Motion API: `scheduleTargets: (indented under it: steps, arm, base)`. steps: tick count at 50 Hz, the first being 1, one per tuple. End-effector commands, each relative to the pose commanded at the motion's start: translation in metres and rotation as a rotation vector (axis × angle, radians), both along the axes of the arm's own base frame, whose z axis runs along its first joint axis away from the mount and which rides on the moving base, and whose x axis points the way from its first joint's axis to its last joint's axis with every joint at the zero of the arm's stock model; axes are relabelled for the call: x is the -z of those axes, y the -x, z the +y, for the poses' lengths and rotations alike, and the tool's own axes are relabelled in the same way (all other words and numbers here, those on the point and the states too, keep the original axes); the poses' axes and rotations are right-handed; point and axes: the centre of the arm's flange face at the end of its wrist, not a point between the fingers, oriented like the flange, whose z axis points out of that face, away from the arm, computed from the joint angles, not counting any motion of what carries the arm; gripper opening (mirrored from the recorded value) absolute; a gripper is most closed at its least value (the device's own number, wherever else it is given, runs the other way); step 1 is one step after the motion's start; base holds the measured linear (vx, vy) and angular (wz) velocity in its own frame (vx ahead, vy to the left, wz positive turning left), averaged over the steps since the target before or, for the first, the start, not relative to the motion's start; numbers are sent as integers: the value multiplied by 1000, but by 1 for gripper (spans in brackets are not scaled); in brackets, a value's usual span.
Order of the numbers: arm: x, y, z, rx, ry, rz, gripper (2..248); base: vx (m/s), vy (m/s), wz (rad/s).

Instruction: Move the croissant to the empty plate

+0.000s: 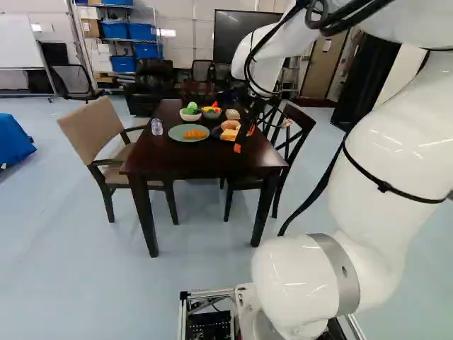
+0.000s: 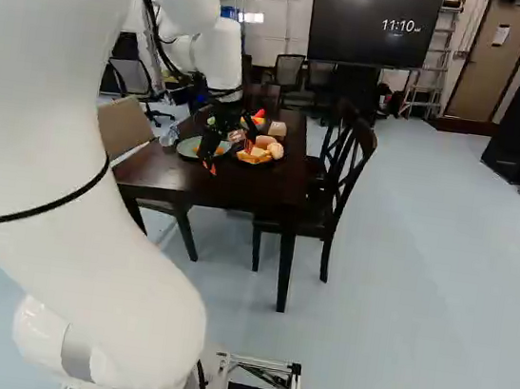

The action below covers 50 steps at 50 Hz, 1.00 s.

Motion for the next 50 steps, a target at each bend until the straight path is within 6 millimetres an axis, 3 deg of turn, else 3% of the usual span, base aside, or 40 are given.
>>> scheduleTargets:
  steps: [50]
  arm:
    - [22, 10, -1, 99, -13, -87, 247]
  base:
    - [0, 0, 0]
